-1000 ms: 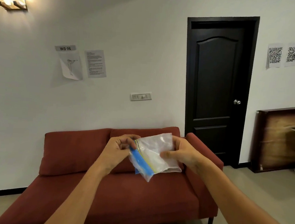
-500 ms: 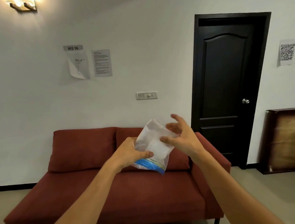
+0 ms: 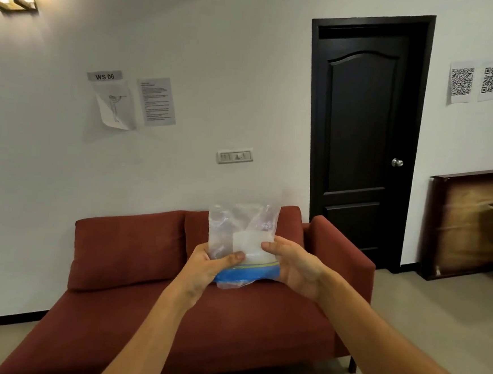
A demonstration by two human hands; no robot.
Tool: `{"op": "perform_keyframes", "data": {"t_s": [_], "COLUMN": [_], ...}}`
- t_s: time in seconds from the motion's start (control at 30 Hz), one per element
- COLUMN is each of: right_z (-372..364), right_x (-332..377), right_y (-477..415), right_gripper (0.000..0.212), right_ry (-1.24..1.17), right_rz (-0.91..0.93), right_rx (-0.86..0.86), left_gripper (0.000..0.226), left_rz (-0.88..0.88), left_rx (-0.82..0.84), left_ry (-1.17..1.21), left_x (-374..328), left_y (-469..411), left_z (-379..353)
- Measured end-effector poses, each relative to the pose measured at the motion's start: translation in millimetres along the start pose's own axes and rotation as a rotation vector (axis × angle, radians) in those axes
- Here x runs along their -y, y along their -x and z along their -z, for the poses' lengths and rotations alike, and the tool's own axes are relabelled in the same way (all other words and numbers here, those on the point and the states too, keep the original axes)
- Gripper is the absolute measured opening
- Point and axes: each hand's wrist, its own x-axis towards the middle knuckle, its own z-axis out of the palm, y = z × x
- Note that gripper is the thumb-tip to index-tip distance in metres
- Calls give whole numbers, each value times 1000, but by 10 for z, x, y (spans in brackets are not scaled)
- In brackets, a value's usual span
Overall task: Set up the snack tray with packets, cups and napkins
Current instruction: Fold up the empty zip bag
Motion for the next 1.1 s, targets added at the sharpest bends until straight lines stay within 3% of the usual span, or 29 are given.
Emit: {"op": "perform_keyframes", "data": {"t_s": [0.13, 0.33, 0.53, 0.73, 0.8, 1.0, 1.1], "right_z": [27, 55, 72, 197, 232, 192, 167], "right_x": [6, 30, 146, 101, 59, -25, -25], "right_y": [-62, -149, -152, -126, -103, -55, -27], "right_gripper": [38, 23, 33, 28, 19, 20, 34], "right_ry": [-17, 285, 419, 355, 341, 322, 352], "right_rz": [53, 117, 64, 156, 231, 340, 348], "right_rx": [-22, -144, -13, -41, -21, -10, -42], "left_gripper": [46, 34, 25, 18, 24, 44, 45], "left_rz": [42, -24, -88, -33, -42, -43, 1], "left_rx": [55, -6, -1, -2, 41, 89, 176], "left_ry": [-21, -153, -277, -140, -114, -128, -120], "left_x": [-55, -151, -170, -255, -235, -149, -139], "left_y": [23, 32, 41, 69, 91, 171, 212], "left_z": [12, 89, 109, 134, 166, 172, 238]}}
